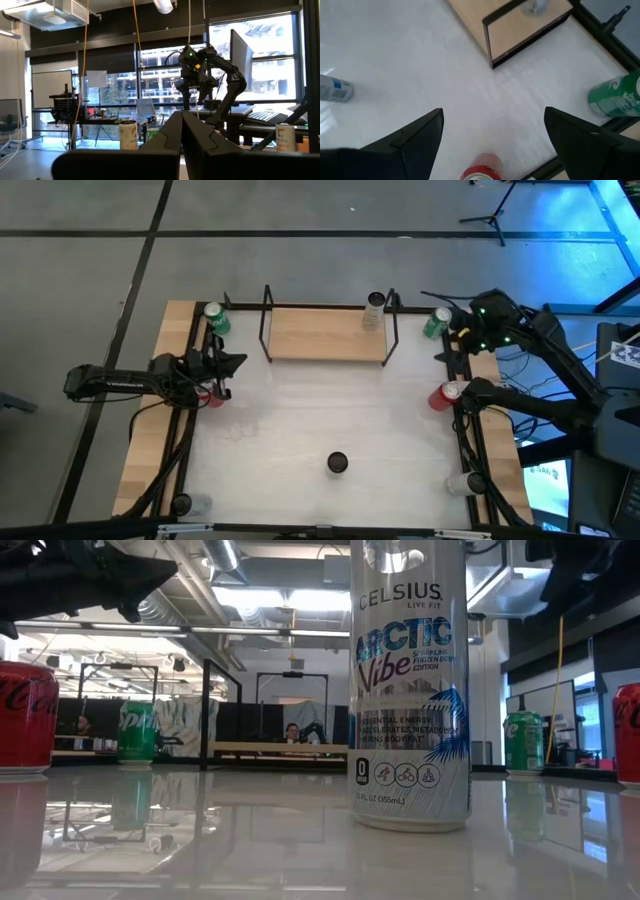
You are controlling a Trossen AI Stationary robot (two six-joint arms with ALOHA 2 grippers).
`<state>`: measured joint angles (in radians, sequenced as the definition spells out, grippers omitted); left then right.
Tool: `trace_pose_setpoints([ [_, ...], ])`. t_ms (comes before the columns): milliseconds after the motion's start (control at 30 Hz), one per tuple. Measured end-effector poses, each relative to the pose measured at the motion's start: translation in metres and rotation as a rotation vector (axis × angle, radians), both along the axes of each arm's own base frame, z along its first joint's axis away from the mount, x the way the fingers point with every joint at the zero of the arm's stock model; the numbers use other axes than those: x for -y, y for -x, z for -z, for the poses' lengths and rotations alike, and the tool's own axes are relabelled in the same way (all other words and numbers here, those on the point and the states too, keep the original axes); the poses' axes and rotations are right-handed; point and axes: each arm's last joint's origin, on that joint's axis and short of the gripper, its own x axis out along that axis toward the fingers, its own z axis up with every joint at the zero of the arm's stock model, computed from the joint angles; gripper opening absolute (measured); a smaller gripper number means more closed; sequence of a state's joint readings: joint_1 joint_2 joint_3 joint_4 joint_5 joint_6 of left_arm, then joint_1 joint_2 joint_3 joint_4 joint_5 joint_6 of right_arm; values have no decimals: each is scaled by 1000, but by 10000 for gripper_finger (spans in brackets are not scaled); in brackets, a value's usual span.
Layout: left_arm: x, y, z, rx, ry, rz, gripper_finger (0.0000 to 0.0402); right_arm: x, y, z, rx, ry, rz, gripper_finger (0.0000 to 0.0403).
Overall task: Place canned beverage on shelf
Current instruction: Move the red and black soda can to the center of the table
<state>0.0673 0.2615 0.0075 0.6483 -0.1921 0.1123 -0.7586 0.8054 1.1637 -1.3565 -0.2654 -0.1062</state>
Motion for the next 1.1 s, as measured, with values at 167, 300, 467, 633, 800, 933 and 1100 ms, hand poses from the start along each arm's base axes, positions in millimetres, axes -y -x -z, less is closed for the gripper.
trace_pose_setpoints([
  [167,0,0,-1,5,-2,-1,0,5,-5,20,-33,-29,14,342],
  [300,0,0,-1,5,-2,-1,0,6,-21,42,0,-103,-60,342],
  [467,0,0,0,4,-2,-1,0,-2,-38,49,-70,-79,-115,342],
  [633,0,0,0,4,-2,0,0,-15,-45,61,-269,-125,-97,342],
  [800,0,0,0,4,-1,0,0,-23,-48,72,-506,-123,-26,342],
  [933,0,0,0,4,-1,0,0,-24,-53,79,-616,-155,17,342],
  [1100,0,0,0,3,-2,-1,0,-24,-59,85,-708,-189,41,342],
])
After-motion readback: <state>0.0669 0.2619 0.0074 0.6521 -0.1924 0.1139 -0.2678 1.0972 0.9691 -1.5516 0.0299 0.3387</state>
